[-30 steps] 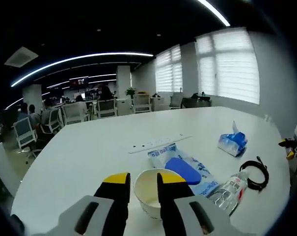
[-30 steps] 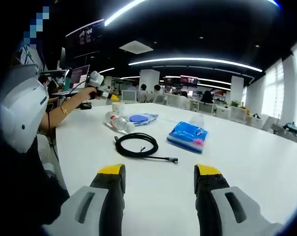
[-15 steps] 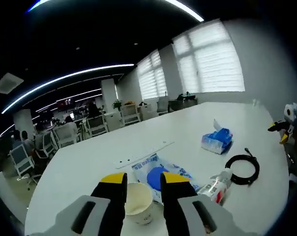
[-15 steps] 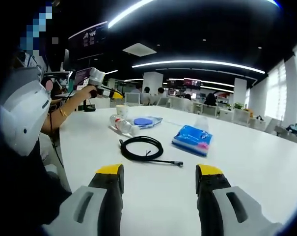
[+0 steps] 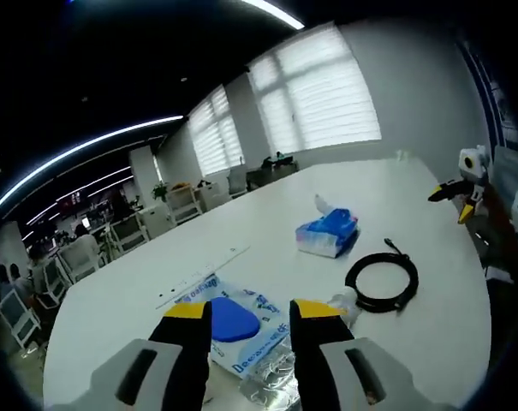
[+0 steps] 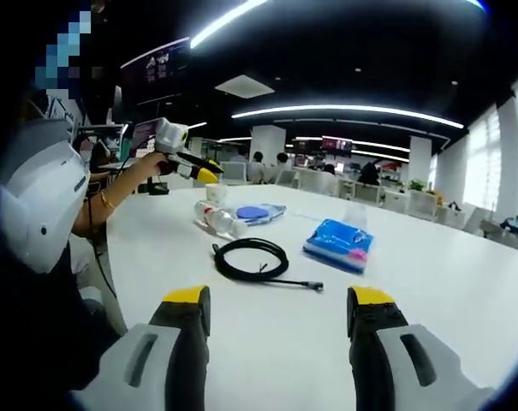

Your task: Arrange the tabletop items into an orderly group along one side of the table until the central work area is clear of visible clutter.

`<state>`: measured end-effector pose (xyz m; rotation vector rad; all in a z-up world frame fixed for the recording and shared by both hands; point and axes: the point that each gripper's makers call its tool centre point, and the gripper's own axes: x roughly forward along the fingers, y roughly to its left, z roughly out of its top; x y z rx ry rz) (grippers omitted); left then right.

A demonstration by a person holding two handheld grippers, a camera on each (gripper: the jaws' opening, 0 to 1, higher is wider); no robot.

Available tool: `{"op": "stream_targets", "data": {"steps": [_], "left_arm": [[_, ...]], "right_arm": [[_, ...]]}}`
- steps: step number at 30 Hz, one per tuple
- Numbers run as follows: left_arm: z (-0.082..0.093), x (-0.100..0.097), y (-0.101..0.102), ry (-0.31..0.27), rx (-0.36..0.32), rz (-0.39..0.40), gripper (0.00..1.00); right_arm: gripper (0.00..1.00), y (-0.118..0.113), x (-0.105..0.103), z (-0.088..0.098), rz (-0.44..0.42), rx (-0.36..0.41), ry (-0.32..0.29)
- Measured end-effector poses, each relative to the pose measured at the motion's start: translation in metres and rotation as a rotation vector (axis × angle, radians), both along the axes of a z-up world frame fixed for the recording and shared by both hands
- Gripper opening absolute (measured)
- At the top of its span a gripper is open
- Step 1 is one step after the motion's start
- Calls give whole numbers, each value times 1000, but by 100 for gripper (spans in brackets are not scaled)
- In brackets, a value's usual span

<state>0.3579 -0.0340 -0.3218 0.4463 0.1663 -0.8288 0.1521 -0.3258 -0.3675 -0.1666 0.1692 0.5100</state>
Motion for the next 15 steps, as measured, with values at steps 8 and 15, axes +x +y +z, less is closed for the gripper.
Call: {"op": "stream_targets", "data": {"steps": [8, 15], "left_arm": [[-8, -17, -26, -49, 129, -57, 37], [-22, -23, -44, -47, 178, -80, 37]], "right_arm": [[68, 2, -5, 2, 7, 8, -6], [69, 5, -9, 3, 31, 44, -15]]}}
